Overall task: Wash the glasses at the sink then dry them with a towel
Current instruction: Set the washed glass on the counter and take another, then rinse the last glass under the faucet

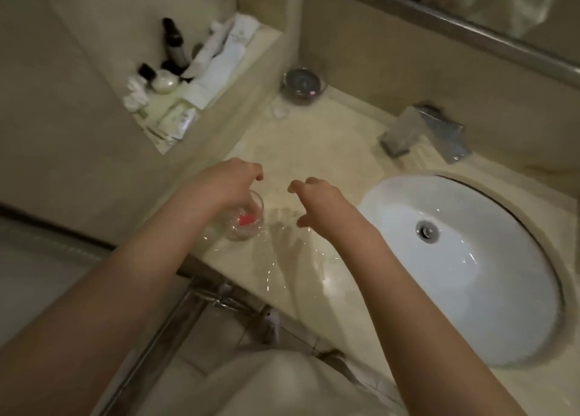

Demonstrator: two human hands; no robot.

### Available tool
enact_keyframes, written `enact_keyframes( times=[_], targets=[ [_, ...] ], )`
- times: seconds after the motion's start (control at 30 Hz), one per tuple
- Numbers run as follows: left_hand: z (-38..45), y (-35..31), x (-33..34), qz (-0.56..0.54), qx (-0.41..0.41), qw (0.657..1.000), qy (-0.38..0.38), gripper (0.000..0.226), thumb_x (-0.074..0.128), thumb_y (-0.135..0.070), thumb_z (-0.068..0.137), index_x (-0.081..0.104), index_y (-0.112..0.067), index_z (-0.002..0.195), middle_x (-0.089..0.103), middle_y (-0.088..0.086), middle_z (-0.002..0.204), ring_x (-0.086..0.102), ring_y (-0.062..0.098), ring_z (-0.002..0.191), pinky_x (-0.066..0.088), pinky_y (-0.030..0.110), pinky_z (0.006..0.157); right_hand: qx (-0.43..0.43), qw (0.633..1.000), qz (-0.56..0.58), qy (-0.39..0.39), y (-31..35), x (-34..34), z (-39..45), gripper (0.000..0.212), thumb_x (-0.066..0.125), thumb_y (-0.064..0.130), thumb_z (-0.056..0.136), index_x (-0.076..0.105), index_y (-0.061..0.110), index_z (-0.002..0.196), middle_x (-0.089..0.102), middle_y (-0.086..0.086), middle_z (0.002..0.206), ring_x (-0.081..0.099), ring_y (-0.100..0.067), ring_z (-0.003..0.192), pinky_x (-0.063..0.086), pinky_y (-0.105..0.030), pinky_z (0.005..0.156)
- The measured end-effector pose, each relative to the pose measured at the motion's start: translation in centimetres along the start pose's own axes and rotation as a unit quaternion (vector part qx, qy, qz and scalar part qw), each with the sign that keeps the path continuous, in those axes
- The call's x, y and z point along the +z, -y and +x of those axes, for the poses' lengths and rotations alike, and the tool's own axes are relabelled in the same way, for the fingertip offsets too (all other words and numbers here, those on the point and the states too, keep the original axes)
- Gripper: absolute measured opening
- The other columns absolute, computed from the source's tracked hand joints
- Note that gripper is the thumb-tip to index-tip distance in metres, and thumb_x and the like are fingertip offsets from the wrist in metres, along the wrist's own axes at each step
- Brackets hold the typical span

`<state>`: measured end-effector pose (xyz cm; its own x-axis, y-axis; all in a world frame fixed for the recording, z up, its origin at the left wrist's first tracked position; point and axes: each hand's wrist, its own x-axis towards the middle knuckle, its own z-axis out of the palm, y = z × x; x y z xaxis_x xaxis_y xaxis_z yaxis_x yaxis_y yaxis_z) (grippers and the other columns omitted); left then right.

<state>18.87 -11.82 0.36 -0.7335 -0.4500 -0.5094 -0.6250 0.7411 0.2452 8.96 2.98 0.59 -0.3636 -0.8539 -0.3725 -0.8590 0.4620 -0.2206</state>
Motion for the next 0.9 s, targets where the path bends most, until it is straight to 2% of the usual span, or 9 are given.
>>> enact_keyframes(
  times=[0.13,0.23,0.3,0.37,0.5,0.63,0.7,0.8,0.9],
  targets=[
    [-0.8,3.1,1.2,-0.042,-0.004,0.997,0.071,0.096,0.090,-0.033,0.060,0.037,-0.026,0.141,0.053,0.004,0.127,0.054,0.023,0.110,0.049,0.037,0.091,-0.048,0.999,-0.008,0.021,3.1,0.9,2.1,0.063,0.074,0.013,0.082,0.042,0.008,0.136,0.054,-0.016,0.119,0.056,-0.035,0.108,0.041,-0.033,0.079],
    [-1.1,3.8,2.6,-0.094,0.011,0.993,0.065,0.107,0.091,-0.025,0.059,0.028,-0.029,0.146,0.051,0.000,0.126,0.055,0.023,0.112,0.050,0.037,0.090,-0.064,0.998,-0.006,0.017,4.5,2.1,2.9,0.066,0.072,0.014,0.084,0.037,0.007,0.139,0.055,-0.016,0.118,0.057,-0.034,0.107,0.041,-0.032,0.078],
    [-0.7,3.7,4.0,-0.101,0.026,0.994,0.030,0.105,0.090,-0.025,0.060,0.028,-0.029,0.145,0.050,0.000,0.116,0.057,0.023,0.107,0.047,0.032,0.080,-0.060,0.998,0.006,-0.011,4.8,2.9,3.2,0.064,0.069,0.014,0.086,0.035,0.007,0.140,0.055,-0.015,0.117,0.059,-0.034,0.103,0.043,-0.033,0.080],
    [-0.2,3.7,5.5,-0.124,0.041,0.991,-0.011,0.097,0.089,-0.026,0.062,0.031,-0.029,0.139,0.046,-0.003,0.109,0.058,0.024,0.107,0.046,0.031,0.078,-0.056,0.998,0.025,-0.029,4.7,3.3,3.3,0.063,0.068,0.017,0.087,0.035,0.008,0.140,0.054,-0.016,0.116,0.060,-0.035,0.101,0.044,-0.035,0.080],
    [0.2,3.7,6.9,-0.190,0.052,0.979,-0.058,0.090,0.090,-0.026,0.059,0.040,-0.028,0.134,0.054,0.000,0.122,0.054,0.020,0.114,0.047,0.032,0.089,-0.058,0.996,0.064,-0.036,3.7,3.8,2.5,0.073,0.072,0.021,0.084,0.032,0.014,0.145,0.055,-0.015,0.111,0.060,-0.034,0.096,0.039,-0.031,0.073],
    [1.0,1.4,7.1,-0.224,0.083,0.968,-0.079,0.085,0.089,-0.023,0.061,0.043,-0.024,0.132,0.058,0.000,0.125,0.057,0.017,0.114,0.045,0.025,0.087,-0.036,0.994,0.092,-0.048,1.4,3.8,1.2,0.075,0.070,0.019,0.086,0.029,0.017,0.149,0.054,-0.016,0.109,0.058,-0.035,0.096,0.033,-0.029,0.069],
    [1.8,-0.5,7.0,-0.260,0.093,0.957,-0.092,0.080,0.087,-0.021,0.060,0.043,-0.026,0.127,0.059,-0.002,0.122,0.059,0.015,0.111,0.047,0.023,0.087,-0.010,0.987,0.149,-0.065,-0.7,3.4,0.1,0.074,0.071,0.021,0.085,0.031,0.018,0.148,0.054,-0.016,0.116,0.058,-0.034,0.102,0.037,-0.030,0.073],
    [3.2,-4.1,6.5,-0.354,0.106,0.925,-0.084,0.078,0.090,-0.013,0.056,0.048,-0.028,0.120,0.060,-0.005,0.115,0.060,0.012,0.106,0.050,0.022,0.084,0.033,0.964,0.233,-0.126,-4.4,2.7,-1.7,0.069,0.072,0.021,0.085,0.039,0.016,0.145,0.054,-0.012,0.129,0.057,-0.029,0.111,0.044,-0.033,0.089],
    [4.8,-8.3,6.4,-0.453,0.108,0.883,-0.056,0.082,0.092,-0.017,0.042,0.054,-0.034,0.112,0.061,-0.008,0.109,0.061,0.007,0.102,0.052,0.023,0.079,0.087,0.932,0.299,-0.184,-8.0,2.2,-3.4,0.059,0.071,0.025,0.086,0.047,0.016,0.138,0.057,-0.004,0.130,0.057,-0.021,0.113,0.044,-0.029,0.091]
  ],
)
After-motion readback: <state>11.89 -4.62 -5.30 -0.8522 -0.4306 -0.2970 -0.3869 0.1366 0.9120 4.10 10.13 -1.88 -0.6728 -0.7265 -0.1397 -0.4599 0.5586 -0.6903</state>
